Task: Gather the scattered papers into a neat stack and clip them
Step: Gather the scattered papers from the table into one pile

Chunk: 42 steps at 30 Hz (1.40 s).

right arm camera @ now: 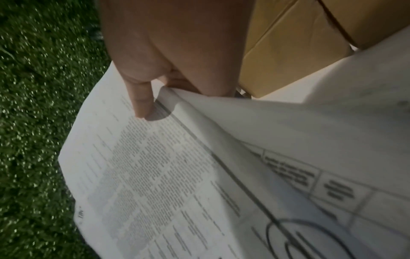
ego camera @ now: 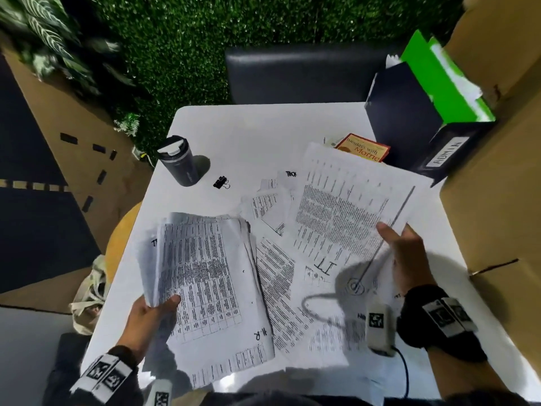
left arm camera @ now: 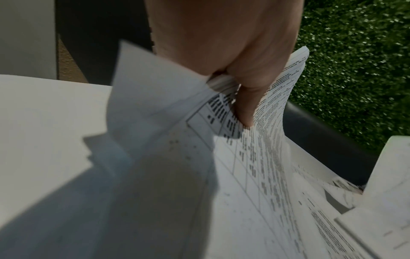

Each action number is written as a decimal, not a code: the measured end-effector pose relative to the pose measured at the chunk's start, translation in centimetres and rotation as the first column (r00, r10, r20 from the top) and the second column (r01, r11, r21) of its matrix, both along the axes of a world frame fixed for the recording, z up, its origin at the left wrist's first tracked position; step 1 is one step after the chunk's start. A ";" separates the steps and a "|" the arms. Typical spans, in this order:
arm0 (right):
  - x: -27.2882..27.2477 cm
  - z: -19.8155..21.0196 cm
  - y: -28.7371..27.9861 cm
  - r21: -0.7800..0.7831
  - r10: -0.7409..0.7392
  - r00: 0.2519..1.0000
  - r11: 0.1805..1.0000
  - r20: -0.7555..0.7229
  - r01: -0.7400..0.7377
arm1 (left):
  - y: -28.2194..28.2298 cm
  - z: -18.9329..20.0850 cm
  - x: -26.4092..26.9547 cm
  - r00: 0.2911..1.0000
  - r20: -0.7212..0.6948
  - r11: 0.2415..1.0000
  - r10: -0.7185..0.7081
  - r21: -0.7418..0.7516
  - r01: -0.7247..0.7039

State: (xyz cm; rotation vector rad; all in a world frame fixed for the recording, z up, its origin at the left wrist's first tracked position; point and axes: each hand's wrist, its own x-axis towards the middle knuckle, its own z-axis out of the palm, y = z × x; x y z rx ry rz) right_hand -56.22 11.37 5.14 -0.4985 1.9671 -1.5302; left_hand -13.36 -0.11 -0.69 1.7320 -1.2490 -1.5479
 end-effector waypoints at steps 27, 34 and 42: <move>6.9 -0.3 -3.4 0.086 0.293 0.846 0.927 0.445 -0.366 | -0.6 3.1 -8.2 0.959 -0.279 0.941 -0.041 0.311 0.131; 10.0 -2.7 -2.6 0.117 0.344 0.773 0.875 0.534 -0.470 | 1.0 3.0 -7.0 0.940 -0.290 0.931 -0.179 0.259 0.257; 10.1 -6.8 -4.9 0.459 0.539 0.841 0.735 0.052 -0.500 | 1.9 1.6 -0.5 0.992 0.072 0.992 0.107 0.054 -0.111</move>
